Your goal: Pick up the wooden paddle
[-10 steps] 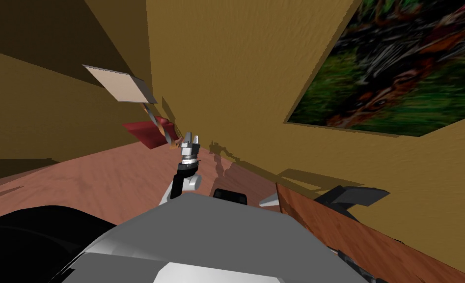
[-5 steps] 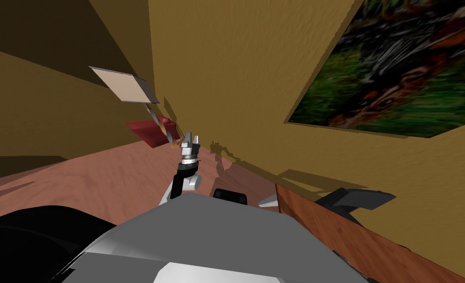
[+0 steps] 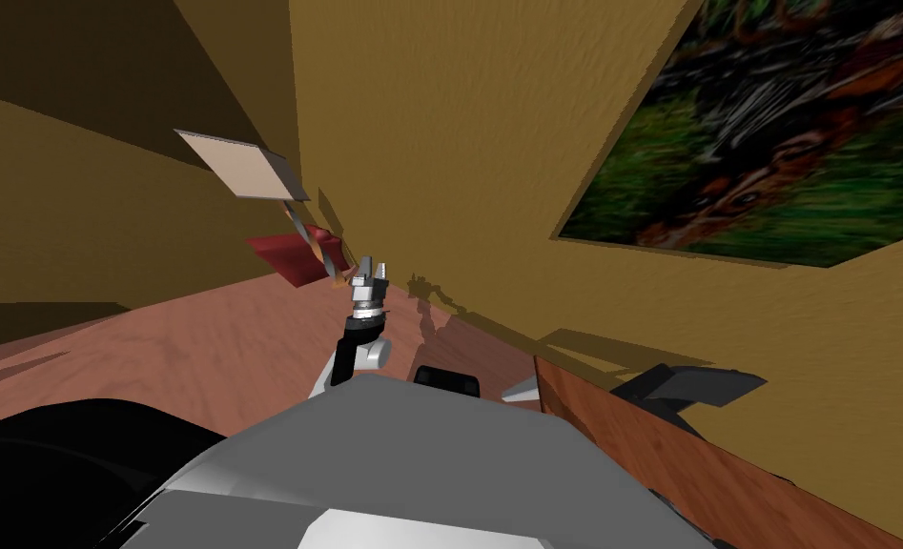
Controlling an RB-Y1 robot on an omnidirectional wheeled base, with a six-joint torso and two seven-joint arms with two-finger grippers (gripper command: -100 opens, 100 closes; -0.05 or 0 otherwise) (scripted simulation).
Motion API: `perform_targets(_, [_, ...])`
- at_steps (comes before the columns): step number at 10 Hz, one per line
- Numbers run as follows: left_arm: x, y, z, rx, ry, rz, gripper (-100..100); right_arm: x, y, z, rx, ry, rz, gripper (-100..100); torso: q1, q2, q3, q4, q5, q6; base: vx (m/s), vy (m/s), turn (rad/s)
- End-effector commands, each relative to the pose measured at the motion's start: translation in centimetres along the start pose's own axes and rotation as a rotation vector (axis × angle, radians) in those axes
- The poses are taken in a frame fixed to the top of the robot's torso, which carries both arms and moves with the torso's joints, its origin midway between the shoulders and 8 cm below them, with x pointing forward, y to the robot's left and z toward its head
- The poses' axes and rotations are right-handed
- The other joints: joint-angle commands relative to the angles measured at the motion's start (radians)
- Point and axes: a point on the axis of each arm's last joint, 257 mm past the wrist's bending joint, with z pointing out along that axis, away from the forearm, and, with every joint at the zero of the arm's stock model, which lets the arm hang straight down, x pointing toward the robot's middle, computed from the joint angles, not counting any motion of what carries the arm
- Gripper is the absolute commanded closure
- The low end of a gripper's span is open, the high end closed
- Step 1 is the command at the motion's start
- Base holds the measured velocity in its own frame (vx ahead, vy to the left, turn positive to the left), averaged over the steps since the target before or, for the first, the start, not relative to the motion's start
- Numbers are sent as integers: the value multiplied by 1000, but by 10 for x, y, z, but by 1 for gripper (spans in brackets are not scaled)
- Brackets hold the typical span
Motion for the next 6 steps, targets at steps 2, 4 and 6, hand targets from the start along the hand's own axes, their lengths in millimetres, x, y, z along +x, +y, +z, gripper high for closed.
perform_targets(2, [0,0,0,0,0,0,0,0,0,0,0,0,0,0,0,0,0,0,0,0,0,0,0])
perform_targets(4, [0,0,0,0,0,0,0,9,-10,-14,-4,-1,-7,100,1,-1,0,0,0,1,12,45,-63])
perform_targets(6, [0,0,0,0,0,0,0,7,-9,-10,-2,0,-7,0,2,-1,-1,0,0,1,3,13,-6])
